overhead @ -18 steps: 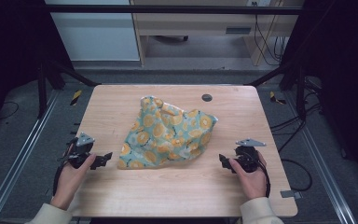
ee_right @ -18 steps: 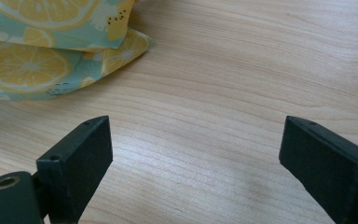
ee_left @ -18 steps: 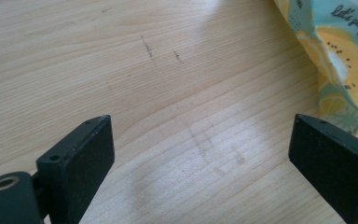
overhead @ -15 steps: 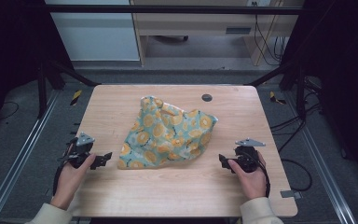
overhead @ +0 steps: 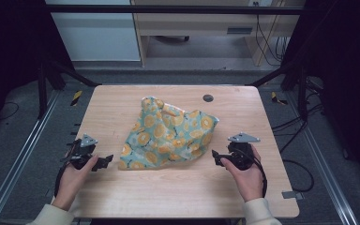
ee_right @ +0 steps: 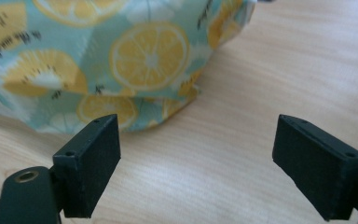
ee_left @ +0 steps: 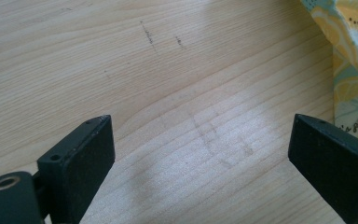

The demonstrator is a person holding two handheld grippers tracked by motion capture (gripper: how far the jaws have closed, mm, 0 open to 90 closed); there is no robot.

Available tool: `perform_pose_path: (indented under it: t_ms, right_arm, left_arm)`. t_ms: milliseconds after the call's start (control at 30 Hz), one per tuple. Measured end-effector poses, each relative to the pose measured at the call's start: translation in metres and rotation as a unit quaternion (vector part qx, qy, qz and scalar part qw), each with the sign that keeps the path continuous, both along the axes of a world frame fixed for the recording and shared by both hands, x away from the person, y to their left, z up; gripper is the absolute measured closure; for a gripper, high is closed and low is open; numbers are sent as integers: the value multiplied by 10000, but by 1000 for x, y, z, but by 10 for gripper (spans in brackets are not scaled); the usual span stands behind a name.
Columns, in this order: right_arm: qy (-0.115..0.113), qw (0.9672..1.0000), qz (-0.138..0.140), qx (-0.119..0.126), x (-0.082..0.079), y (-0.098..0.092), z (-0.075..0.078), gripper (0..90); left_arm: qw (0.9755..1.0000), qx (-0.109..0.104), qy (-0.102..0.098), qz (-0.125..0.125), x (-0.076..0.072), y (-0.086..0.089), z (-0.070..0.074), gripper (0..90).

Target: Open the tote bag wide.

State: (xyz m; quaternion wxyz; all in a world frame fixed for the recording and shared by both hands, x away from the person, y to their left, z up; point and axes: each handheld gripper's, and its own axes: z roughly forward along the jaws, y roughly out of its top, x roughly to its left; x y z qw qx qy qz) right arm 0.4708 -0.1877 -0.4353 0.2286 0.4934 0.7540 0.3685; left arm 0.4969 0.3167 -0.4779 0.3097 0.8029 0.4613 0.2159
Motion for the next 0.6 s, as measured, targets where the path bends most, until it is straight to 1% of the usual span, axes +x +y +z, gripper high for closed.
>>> perform_pose_path:
  t_ms: [33,100,133,167,200,233,267,300,333,367,400,433,467,567,600]
  right_arm:
    - [0,10000,0,0,0,0,0,154]
    - [-18,10000,27,-69,2,3,7,171]
    - [-15,10000,39,-79,5,4,13,197]
    - [-3,10000,56,-69,7,4,18,202]
    - [-13,9999,93,-112,11,6,27,205]
    - [-13,9999,93,-112,11,6,27,205]
    - [-77,9996,153,-216,17,10,39,206]
    - [-104,9994,200,-275,20,12,46,208]
    - [-104,9994,200,-275,20,12,46,208]
    - [-143,9990,264,-319,23,15,53,207]
    - [-163,9982,403,-420,32,23,67,202]
    - [-163,9982,403,-420,32,23,67,202]
    - [-175,9969,489,-585,41,31,78,200]
    - [-100,9959,639,-639,56,41,87,201]
    - [-100,9959,639,-639,56,41,87,201]
  left_arm:
    - [10000,0,0,0,0,0,0,68]
    - [10000,34,10,-43,0,0,0,68]
    - [10000,35,11,-48,0,0,0,68]
    - [10000,38,16,-54,0,-1,0,68]
    - [10000,57,25,-70,0,-1,0,68]
    - [9999,79,31,-90,0,-2,0,68]
    - [9999,76,22,-99,0,-3,-1,68]
    - [9999,72,12,-106,0,-4,-1,68]
    - [9999,72,12,-106,0,-4,-1,68]
    - [9999,84,11,-106,0,-4,-1,68]
    - [9999,116,27,-116,-1,-4,-1,69]
    - [9999,116,27,-116,-1,-4,-1,68]
    - [9999,107,36,-100,0,-3,-1,69]
    - [9999,98,31,-93,0,-3,-1,70]
    - [9999,106,32,-92,0,-3,-1,70]
